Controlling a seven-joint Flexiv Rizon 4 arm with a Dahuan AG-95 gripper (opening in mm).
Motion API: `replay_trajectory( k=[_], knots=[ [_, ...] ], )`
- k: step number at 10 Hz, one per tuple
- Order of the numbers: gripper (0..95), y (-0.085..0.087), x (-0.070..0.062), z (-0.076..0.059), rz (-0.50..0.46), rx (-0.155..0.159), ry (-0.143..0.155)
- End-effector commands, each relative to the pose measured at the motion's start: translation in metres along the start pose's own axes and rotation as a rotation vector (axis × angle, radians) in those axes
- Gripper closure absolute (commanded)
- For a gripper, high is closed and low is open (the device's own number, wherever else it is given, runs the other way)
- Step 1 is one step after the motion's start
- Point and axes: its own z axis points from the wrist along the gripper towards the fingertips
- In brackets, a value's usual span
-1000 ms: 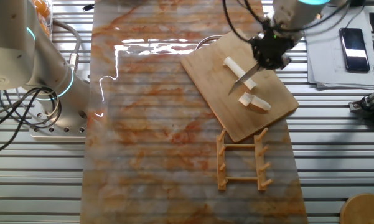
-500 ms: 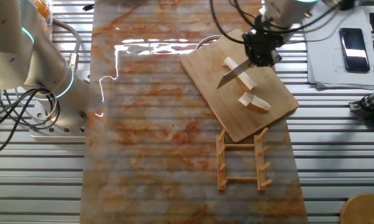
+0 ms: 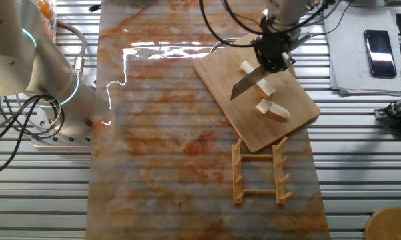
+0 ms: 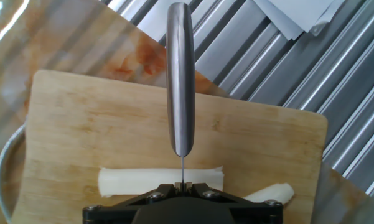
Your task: Chop the scallions
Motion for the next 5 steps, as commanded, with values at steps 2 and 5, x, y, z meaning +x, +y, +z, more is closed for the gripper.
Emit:
replay_trajectory(
  k=[2,5],
  knots=[
    [95.0,-0.0053,-0.0025,-0.0003,-0.001,-0.025,0.004],
    [95.0,-0.0057,-0.0018,0.0044,-0.002,-0.025,-0.002]
  ],
)
